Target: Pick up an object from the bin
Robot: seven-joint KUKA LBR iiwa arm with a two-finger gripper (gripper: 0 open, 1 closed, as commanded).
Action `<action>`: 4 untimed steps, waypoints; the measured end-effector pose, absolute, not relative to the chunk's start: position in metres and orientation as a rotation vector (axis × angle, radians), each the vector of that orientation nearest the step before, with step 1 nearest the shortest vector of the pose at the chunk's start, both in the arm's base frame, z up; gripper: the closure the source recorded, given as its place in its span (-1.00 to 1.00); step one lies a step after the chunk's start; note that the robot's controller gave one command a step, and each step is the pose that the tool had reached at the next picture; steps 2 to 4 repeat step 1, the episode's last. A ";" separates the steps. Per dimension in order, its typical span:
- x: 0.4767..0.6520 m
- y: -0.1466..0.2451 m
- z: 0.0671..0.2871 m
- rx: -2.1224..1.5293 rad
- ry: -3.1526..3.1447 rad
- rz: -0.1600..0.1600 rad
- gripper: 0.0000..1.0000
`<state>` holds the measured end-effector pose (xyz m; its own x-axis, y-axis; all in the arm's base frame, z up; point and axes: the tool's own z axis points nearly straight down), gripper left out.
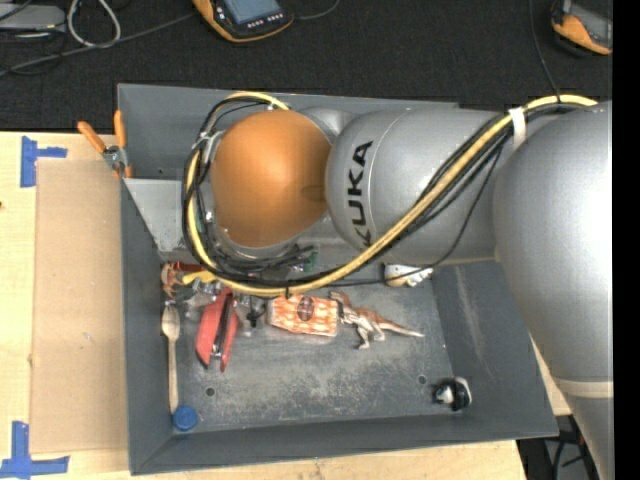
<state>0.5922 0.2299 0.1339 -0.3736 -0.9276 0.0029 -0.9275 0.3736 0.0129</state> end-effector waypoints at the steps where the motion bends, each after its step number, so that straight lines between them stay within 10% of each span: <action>1: 0.594 0.230 0.178 1.755 -2.600 -0.012 1.00; 4: 0.594 0.230 0.178 1.755 -2.600 -0.012 1.00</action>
Offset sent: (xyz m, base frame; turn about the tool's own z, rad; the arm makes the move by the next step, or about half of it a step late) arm 0.0013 0.0004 0.0600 0.0001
